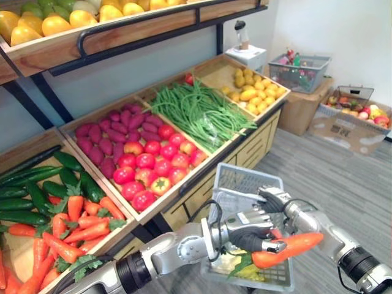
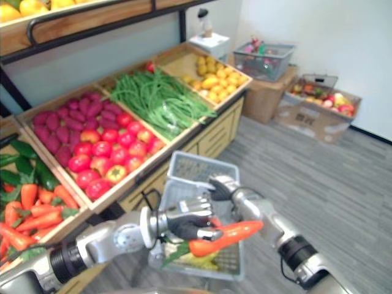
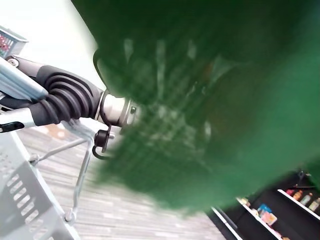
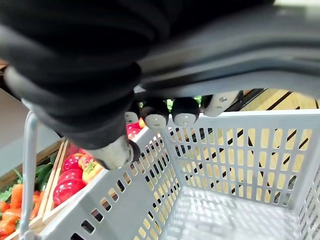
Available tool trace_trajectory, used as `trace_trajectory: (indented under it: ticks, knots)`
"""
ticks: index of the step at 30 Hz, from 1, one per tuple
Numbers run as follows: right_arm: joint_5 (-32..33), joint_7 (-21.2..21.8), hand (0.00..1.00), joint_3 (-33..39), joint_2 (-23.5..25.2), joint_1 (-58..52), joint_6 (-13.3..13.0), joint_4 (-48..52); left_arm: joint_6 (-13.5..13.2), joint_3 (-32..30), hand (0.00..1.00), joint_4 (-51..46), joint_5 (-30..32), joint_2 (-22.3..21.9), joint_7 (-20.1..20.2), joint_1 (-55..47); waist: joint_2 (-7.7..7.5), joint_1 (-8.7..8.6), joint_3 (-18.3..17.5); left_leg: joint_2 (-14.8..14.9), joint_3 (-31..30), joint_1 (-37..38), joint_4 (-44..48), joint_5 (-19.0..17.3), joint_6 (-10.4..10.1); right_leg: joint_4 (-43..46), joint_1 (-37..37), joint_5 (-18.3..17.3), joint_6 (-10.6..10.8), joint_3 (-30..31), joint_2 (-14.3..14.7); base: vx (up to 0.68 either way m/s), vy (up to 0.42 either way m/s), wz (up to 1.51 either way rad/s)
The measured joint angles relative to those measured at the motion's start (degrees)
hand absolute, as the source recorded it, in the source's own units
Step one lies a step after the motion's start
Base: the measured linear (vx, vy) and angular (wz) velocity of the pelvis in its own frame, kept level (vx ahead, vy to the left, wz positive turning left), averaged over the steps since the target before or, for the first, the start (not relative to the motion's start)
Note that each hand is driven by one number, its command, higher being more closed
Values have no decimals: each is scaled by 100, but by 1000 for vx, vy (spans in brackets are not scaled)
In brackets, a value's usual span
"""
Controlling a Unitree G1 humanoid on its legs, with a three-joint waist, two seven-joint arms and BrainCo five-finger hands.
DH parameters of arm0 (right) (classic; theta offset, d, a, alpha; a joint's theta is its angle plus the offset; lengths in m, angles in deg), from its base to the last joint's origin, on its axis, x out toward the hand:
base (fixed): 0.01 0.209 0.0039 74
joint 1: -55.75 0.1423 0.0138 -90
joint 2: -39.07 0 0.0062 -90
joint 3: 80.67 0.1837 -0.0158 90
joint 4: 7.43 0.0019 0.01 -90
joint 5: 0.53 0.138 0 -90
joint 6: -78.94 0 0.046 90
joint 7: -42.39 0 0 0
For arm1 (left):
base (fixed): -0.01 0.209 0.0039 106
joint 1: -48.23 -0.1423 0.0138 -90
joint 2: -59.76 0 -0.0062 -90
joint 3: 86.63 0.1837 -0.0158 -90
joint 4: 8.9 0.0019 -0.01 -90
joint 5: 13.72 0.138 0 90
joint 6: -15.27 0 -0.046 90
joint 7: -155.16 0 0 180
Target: Pick vegetable in the basket
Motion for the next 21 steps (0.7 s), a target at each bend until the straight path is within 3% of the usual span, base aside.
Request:
trace_trajectory:
  ticks: [6, 15, 21]
  knots:
    - [0, 2, 100, 2, 9, 86, 43, -1, -22, 239, 100, 163, 66, -33, 91, 5, -11, 0, 19, -2, -16, -11, 7, -19, -18, 2, 0, 0, 0, -18, -17, -4, 1, 1]
    - [373, 10, 100, 133, 116, 122, 43, -1, -88, 303, 100, 1208, 919, -54, 82, -36, -45, -11, 46, -29, -148, -100, -11, -17, 56, -5, 4, -12, 13, -138, -96, -20, 5, 8]
    - [616, 33, 100, 134, 124, 122, 39, -8, -66, -38, 100, 2176, 1585, -301, -41, -212, -89, -18, 73, -138, -182, -111, -155, 75, 139, -43, 5, -11, 14, -149, -155, 0, 5, 3]
